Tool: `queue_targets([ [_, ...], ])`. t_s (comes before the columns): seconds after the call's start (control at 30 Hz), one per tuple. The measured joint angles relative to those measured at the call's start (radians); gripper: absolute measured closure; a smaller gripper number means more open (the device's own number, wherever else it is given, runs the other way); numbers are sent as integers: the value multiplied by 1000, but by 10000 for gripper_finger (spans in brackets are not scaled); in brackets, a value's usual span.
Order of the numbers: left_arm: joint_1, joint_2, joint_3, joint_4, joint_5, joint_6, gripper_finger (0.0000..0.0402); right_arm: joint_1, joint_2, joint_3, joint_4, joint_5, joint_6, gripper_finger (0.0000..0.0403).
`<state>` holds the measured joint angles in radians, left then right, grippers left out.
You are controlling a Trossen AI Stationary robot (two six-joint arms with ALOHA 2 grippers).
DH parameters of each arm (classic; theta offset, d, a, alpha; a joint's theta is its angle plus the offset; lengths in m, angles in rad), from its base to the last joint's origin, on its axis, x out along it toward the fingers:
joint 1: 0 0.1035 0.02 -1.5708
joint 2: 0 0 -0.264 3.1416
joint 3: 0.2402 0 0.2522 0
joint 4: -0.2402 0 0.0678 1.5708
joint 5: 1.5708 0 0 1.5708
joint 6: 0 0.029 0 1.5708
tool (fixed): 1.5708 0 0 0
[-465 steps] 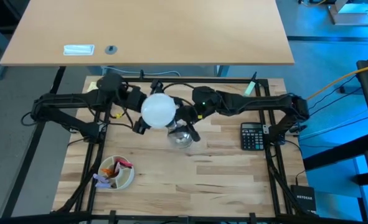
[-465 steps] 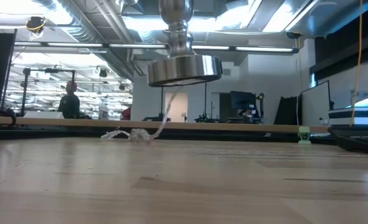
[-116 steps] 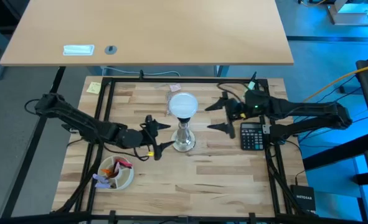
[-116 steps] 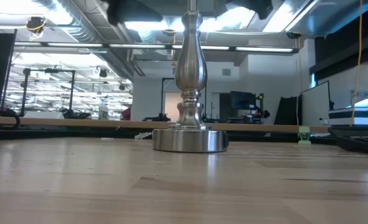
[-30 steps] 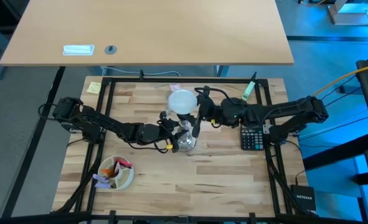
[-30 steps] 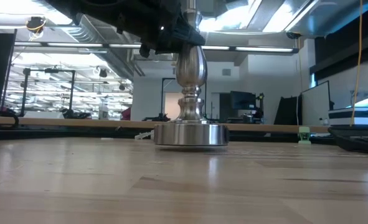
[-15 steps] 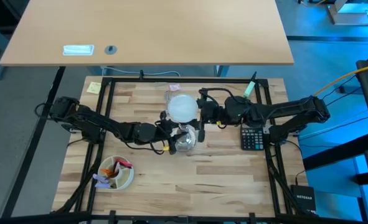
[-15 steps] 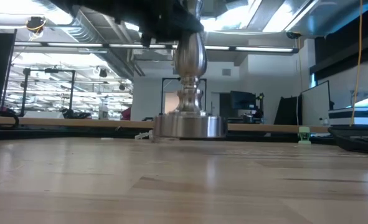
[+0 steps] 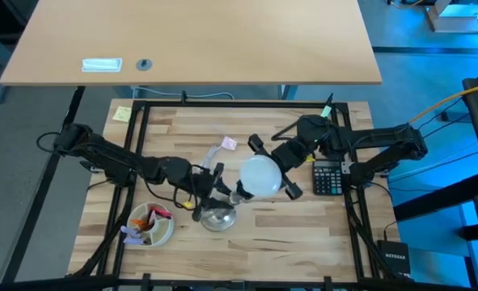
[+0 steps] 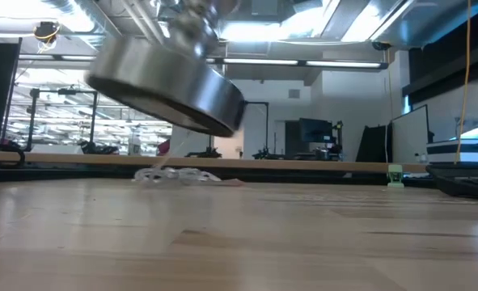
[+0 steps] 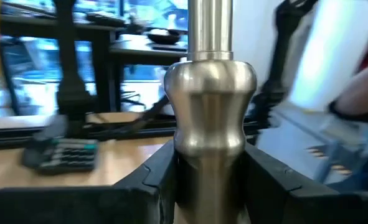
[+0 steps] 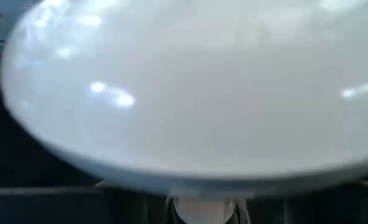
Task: Screw lightbulb
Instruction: Remove the white lightbulb from the silver lamp
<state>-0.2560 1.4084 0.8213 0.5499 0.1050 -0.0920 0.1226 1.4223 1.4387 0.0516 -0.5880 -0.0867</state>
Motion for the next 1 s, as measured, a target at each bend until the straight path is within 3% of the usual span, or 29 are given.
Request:
queue_targets([
  [0.2, 1, -1, -1, 4, -1, 10, 277, 0, 5, 2, 4, -2, -4, 244],
  [0.43, 1, -1, -2, 2, -15, 13, 278, 5, 6, 2, 3, 177, 40, 237],
  [0.63, -1, -1, -5, -3, -113, 43, 278, 2, -18, 4, -30, 321, 39, 55],
  [0.7, -8, -1, -5, 0, -169, 45, 278, 3, -44, 4, -90, 419, 38, 21],
  [0.8, -22, -6, -5, -1, -294, 65, 278, 3, -90, 5, -189, 530, 29, 33],
  [1.0, -63, -25, -1, 19, -617, 107, 278, 20, -119, 5, -264, 601, 40, 87],
])
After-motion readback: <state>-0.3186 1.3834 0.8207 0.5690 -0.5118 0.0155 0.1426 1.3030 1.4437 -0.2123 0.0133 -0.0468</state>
